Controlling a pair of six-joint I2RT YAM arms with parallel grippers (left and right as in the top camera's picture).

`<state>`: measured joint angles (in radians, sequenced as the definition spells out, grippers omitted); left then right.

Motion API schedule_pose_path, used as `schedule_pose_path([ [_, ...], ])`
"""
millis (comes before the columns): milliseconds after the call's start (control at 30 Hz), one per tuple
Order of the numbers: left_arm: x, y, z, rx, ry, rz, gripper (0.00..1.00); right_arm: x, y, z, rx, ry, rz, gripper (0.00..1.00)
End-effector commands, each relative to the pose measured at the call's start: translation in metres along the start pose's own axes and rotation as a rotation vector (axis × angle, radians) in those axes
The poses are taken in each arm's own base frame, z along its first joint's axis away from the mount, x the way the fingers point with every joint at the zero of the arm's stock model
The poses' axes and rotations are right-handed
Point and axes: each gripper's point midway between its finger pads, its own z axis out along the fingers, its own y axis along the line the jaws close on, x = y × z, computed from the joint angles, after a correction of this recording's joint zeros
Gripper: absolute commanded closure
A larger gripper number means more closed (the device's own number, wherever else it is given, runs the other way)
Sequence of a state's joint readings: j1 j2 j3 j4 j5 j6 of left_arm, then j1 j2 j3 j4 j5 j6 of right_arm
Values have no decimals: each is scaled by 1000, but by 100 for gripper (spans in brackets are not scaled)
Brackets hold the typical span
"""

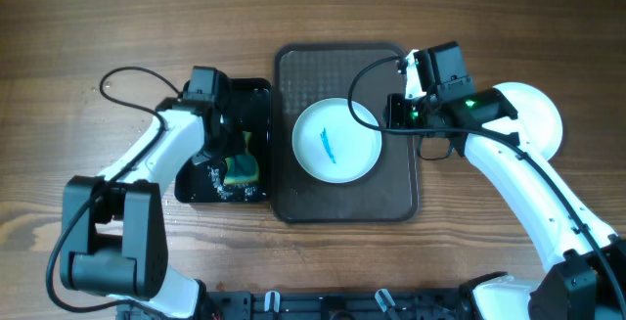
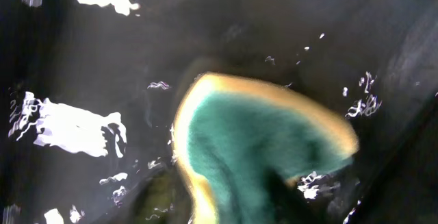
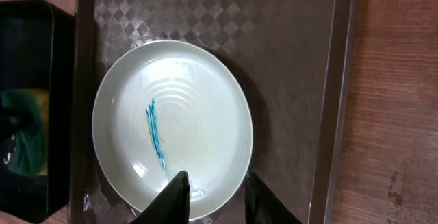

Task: Clean dirty plates on tray and stack at the side
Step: 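Grasp the sponge in the black tray with the left gripper and lift, then scrub the plate held by the right gripper with the sponge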

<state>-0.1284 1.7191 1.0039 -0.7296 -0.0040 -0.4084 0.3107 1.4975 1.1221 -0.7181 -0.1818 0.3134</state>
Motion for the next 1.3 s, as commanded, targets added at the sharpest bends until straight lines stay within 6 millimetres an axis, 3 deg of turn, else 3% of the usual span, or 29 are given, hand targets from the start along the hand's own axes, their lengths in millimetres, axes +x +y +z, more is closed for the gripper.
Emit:
schedule_pose_path([
  [0,-12,3,-24,-36,10,-3,25,-5,1,-4,-4,-13,11,73],
  [67,-4,-4,-26,7,53,-3,27,-5,0,-4,0,-15,3,72],
  [100,0,-7,-25,25,73,-4,35,-5,0,-4,4,-16,2,72],
  [167,10,-13,-19,53,114,2,42,-6,-1,-3,8,-17,1,71],
  [200,15,-14,-14,51,123,12,49,-5,-1,-3,9,-16,2,71],
  [367,43,-15,26,48,127,47,63,-4,-5,-1,25,-13,3,71],
  [400,47,-13,34,49,125,34,85,-2,-6,0,26,-9,4,71],
  [433,50,-11,37,48,126,34,96,-1,-6,0,27,-6,5,71],
  [567,45,-10,33,43,119,31,96,-2,-15,2,74,-20,-9,71],
  [700,30,-10,12,35,129,16,96,-6,-19,2,104,-29,-208,71],
  [833,1,-19,-27,29,87,43,96,-1,-23,10,110,2,-134,76],
  [967,-28,-35,-84,65,18,62,96,11,-25,40,92,83,-81,76],
  [1067,-34,-51,-110,119,-9,79,96,18,-21,62,44,133,-110,80],
  [1133,-30,-65,-116,179,-7,95,96,26,-11,74,-35,175,-146,80],
  [1267,-23,-95,-116,252,-8,152,96,39,-19,101,-27,240,-121,78],
])
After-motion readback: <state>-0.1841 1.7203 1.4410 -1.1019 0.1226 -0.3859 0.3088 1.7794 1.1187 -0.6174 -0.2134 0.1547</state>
